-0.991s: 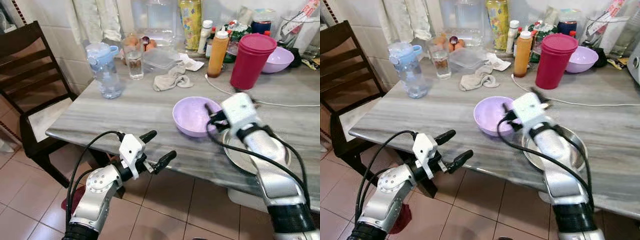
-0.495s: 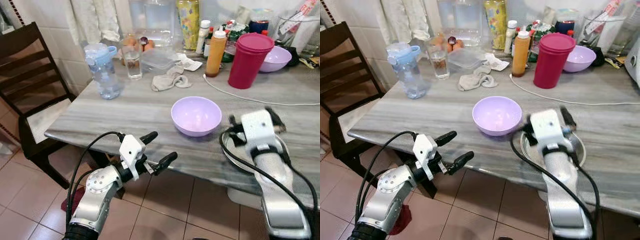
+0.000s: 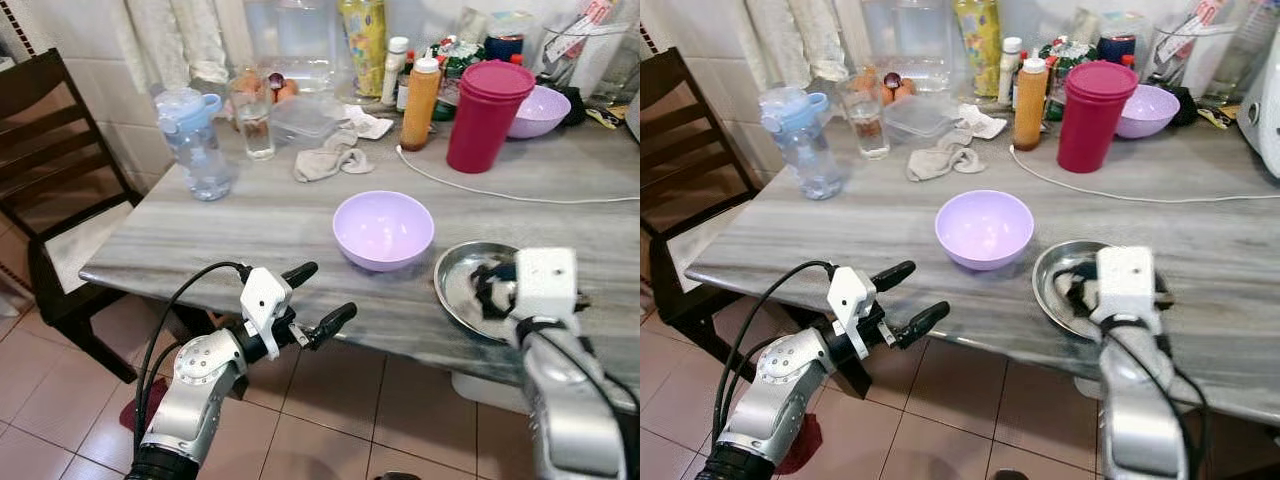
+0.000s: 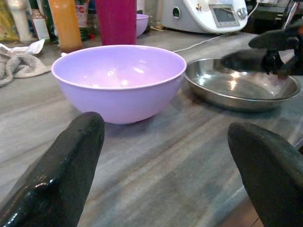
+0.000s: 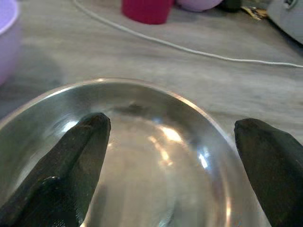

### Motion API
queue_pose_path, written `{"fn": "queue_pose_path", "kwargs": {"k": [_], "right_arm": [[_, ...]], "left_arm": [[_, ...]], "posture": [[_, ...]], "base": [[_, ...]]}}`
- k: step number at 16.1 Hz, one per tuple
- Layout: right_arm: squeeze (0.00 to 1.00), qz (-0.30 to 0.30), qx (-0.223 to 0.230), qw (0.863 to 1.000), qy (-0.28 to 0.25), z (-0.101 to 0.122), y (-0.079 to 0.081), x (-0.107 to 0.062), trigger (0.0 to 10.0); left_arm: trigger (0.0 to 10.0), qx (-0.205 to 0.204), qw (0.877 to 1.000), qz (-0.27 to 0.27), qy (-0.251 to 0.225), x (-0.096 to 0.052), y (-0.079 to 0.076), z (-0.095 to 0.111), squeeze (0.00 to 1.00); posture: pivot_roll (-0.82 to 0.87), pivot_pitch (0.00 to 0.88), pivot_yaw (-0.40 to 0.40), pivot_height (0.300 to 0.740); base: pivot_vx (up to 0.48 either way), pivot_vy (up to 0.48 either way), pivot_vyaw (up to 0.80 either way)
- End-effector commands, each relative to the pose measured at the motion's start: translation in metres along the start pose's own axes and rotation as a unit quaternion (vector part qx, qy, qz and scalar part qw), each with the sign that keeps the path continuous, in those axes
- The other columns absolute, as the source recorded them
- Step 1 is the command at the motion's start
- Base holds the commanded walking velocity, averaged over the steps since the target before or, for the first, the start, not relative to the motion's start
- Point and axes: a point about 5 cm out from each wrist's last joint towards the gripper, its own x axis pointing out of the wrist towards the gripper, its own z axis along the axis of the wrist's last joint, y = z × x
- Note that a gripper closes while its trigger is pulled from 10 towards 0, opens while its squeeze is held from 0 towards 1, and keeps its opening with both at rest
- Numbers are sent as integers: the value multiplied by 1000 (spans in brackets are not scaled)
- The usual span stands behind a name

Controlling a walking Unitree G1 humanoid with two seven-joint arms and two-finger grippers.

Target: Setting the table

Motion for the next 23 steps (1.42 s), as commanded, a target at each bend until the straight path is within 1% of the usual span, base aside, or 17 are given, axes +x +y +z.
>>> {"fn": "queue_pose_path", "kwargs": {"k": [1,4,6,9,17,23], "right_arm": [[0,14,18,1000,11,1,3,3,10000],[0,34,30,999,29,-1,6,7,10000],[0,55,38,997,48,-4,14,9,10000],[0,74,55,994,65,-10,22,9,10000],[0,120,83,987,72,-6,42,15,10000],[0,136,87,985,66,-2,49,21,10000]], "left_arm": [[10000,-1,1000,-9,6,-2,0,-1,0],[10000,-2,1000,-11,8,-4,0,-1,0],[10000,-2,1000,-10,10,-4,1,-1,0],[10000,-3,1000,-9,10,-4,0,-2,0],[10000,-4,1000,-10,11,-4,0,-3,0],[10000,-3,1000,-10,11,-5,0,-2,0]], "posture": [[-262,94,78,740],[-257,96,71,740],[-253,96,67,740],[-251,94,65,740],[-243,88,62,740],[-231,84,62,740]], "base": [[0,0,0],[0,0,0],[0,0,0],[0,0,0],[0,0,0],[0,0,0]]}}
